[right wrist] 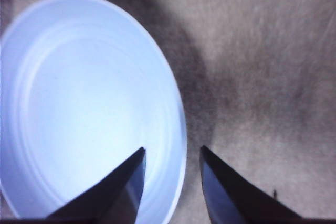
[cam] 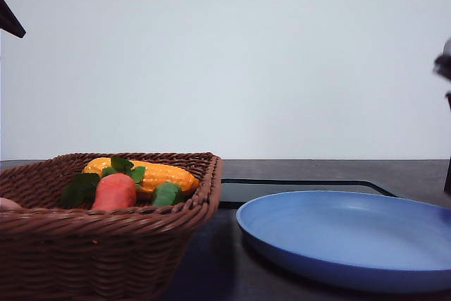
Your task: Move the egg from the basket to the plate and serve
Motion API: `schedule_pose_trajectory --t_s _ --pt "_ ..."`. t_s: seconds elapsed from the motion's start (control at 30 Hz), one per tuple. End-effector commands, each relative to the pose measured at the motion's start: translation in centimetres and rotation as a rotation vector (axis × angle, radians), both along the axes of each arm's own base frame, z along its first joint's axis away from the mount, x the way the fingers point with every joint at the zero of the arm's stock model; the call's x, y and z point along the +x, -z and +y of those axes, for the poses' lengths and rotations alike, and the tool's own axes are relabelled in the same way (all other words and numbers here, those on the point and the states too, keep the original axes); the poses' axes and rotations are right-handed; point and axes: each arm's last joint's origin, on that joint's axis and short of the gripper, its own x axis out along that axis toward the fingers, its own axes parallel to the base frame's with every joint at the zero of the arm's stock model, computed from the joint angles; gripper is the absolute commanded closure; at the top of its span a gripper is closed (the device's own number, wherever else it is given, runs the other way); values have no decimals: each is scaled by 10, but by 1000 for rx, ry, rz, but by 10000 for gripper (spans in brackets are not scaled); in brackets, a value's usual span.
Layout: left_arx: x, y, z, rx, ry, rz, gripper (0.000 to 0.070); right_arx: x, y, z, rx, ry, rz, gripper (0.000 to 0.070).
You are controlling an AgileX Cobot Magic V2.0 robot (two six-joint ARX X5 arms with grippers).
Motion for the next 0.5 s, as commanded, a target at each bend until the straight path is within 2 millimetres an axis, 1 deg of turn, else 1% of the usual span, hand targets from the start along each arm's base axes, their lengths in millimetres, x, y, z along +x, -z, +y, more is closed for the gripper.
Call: schedule_pose_trajectory --t_s 0.0,0.1,0.2,0.37,0.47 --pt "2 -4 0 -6 6 -13 435 3 7 1 12 -17 13 486" --pt "2 -4 0 -6 6 -13 435 6 18 2 44 -30 48 486" --pt "2 -4 0 -6 6 -13 435 10 24 3 81 -45 62 499" --pt "2 -4 0 -6 6 -12 435 13 29 4 90 -46 75 637" --pt "1 -4 0 -5 6 -8 435 14 31 4 86 -45 79 694"
